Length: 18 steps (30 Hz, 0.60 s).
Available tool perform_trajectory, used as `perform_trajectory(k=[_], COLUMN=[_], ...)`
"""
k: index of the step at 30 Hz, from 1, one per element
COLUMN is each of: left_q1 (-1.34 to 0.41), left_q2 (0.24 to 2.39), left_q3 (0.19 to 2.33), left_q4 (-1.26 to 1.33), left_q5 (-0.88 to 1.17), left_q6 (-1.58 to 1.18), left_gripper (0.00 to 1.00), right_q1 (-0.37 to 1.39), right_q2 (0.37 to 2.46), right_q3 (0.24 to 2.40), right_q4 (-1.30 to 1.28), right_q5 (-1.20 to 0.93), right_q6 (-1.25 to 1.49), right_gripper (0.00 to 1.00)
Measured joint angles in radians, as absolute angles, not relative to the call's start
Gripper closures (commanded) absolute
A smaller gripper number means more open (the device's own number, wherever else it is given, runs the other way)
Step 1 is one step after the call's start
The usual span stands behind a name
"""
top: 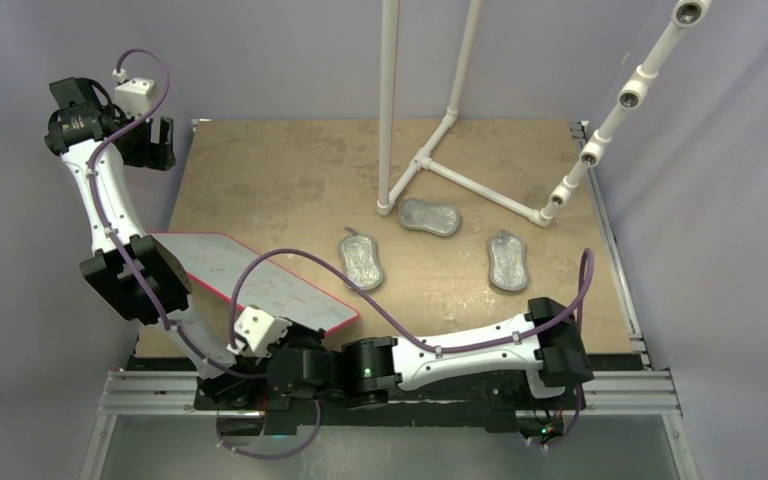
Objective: Erase the whiteboard
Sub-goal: Adjust the whiteboard at the center of the board.
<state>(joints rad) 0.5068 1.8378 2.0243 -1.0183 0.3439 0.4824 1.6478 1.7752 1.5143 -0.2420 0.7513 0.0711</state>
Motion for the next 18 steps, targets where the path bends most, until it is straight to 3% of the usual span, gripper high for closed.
perform_trajectory(k=[18], left_q1=[0.506], left_q2=[1.861], left_q3=[2.024], left_q4=[-1.019], left_q5=[0.358], left_q6=[0.48], left_gripper=[0.15], right_q1=[1.644], right_q2=[1.849], right_q3=[1.338], right_q4=[-0.22], right_q5=[0.882], right_q6=[-0.045], right_gripper=[1.0])
